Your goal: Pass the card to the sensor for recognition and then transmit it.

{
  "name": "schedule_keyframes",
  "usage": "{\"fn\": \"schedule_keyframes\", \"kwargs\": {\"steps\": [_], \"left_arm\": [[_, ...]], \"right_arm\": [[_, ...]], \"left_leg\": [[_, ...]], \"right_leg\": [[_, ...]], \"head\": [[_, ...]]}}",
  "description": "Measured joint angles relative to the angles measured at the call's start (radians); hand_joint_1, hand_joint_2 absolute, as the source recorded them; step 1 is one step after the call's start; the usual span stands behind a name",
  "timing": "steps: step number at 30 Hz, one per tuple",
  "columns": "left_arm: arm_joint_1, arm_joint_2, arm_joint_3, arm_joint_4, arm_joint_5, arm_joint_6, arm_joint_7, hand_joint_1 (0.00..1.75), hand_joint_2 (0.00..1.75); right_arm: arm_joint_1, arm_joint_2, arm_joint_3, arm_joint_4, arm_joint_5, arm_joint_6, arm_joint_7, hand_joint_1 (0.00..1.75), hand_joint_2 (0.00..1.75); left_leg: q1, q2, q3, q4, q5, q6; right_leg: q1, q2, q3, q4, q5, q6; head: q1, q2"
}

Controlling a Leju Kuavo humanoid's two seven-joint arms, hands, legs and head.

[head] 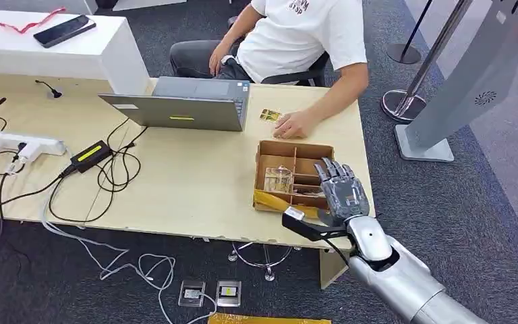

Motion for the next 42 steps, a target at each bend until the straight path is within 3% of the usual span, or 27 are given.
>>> {"fn": "schedule_keyframes", "kwargs": {"steps": [4, 17, 18, 19, 20, 42], "left_arm": [[0.0, 0.0, 0.0, 0.0, 0.0, 0.001, 0.0, 0.0, 0.0], [0.0, 0.0, 0.002, 0.0, 0.0, 0.008, -0.003, 0.0, 0.0], [0.0, 0.0, 0.002, 0.0, 0.0, 0.008, -0.003, 0.0, 0.0], [0.0, 0.0, 0.002, 0.0, 0.0, 0.008, -0.003, 0.0, 0.0], [0.0, 0.0, 0.002, 0.0, 0.0, 0.008, -0.003, 0.0, 0.0], [0.0, 0.0, 0.017, 0.0, 0.0, 0.008, -0.006, 0.0, 0.0]], "right_arm": [[0.0, 0.013, 0.0, 0.003, -0.034, -0.015, -0.053, 0.0, 1.75], [0.0, 0.04, 0.002, 0.011, -0.056, -0.029, -0.069, 0.0, 1.75], [0.0, 0.041, 0.002, 0.012, -0.056, -0.029, -0.069, 1.22, 1.75], [0.0, 0.042, 0.003, 0.013, -0.057, -0.029, -0.069, 1.22, 1.75], [0.0, 0.042, 0.003, 0.014, -0.058, -0.029, -0.069, 1.75, 1.75], [-0.006, 0.055, 0.006, 0.047, -0.077, -0.009, -0.068, 1.75, 1.75]], "left_leg": [[0.0, 0.0, 0.0, 0.0, 0.0, 0.0], [0.0, 0.0, 0.0, 0.0, 0.0, 0.0], [0.0, 0.0, 0.0, 0.0, 0.0, 0.0], [0.0, 0.0, 0.0, 0.0, 0.0, 0.0], [0.0, 0.0, 0.0, 0.0, 0.0, 0.0], [0.0, 0.0, 0.0, 0.0, 0.0, 0.0]], "right_leg": [[0.0, 0.0, 0.0, 0.0, 0.0, 0.0], [0.0, 0.0, 0.0, 0.0, 0.0, 0.0], [0.0, 0.0, 0.0, 0.0, 0.0, 0.0], [0.0, 0.0, 0.0, 0.0, 0.0, 0.0], [0.0, 0.0, 0.0, 0.0, 0.0, 0.0], [0.0, 0.0, 0.0, 0.0, 0.0, 0.0]], "head": [[0.0, 0.0], [0.0, 0.0], [0.0, 0.0], [0.0, 0.0], [0.0, 0.0], [0.0, 0.0]]}}
